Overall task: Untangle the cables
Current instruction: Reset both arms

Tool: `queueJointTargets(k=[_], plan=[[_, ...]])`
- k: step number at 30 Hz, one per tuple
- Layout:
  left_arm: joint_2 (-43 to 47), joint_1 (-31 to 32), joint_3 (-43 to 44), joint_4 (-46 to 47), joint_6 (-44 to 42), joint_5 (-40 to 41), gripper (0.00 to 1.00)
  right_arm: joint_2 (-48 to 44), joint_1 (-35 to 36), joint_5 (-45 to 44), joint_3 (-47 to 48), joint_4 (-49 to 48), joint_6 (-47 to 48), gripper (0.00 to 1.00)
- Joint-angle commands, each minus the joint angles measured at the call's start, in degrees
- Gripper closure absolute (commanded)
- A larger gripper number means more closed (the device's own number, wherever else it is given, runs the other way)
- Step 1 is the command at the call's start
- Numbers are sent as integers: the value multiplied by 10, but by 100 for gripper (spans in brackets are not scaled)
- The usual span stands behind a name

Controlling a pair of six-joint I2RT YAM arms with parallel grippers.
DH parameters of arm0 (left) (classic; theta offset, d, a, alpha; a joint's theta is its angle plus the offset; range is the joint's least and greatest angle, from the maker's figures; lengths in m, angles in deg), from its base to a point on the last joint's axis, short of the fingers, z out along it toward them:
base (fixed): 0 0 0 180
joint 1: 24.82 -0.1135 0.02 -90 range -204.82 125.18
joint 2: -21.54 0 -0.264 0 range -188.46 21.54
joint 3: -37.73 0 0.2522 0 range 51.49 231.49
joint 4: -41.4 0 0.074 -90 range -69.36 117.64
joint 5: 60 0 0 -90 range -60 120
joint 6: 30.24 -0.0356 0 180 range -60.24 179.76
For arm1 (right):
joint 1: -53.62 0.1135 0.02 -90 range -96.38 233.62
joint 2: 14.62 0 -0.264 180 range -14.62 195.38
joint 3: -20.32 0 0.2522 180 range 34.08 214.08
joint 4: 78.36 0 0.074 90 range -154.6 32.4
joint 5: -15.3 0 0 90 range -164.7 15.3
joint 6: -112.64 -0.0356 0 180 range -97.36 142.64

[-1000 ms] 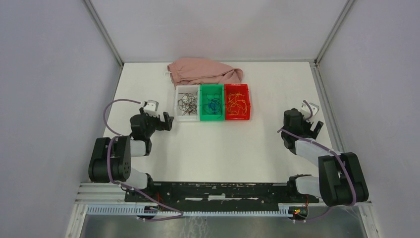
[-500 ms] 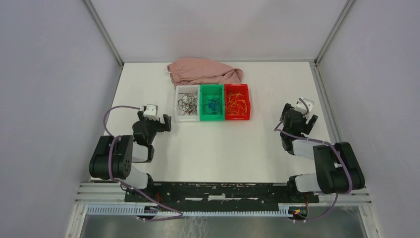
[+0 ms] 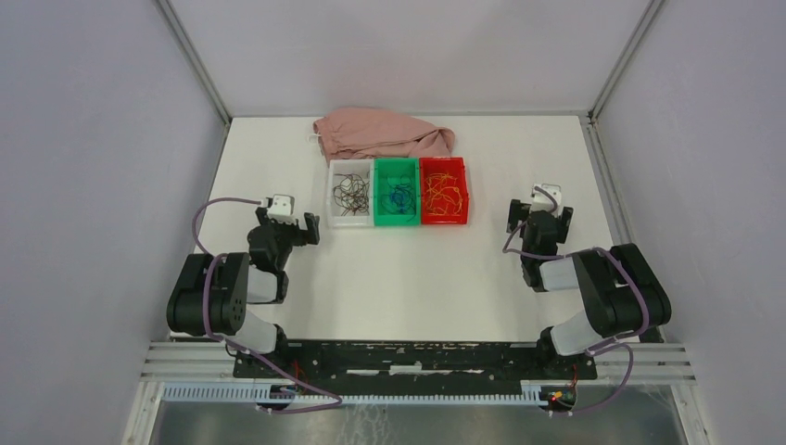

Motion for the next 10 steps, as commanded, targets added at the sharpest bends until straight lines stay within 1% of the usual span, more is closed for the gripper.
queueJointTargets(k=[1,10], plan=[[1,1,11,37,3,8,1,-5,-3,6,15,-35,9,1],[0,1,13,34,4,8,1,-5,-6,11,18,-28,7,1]])
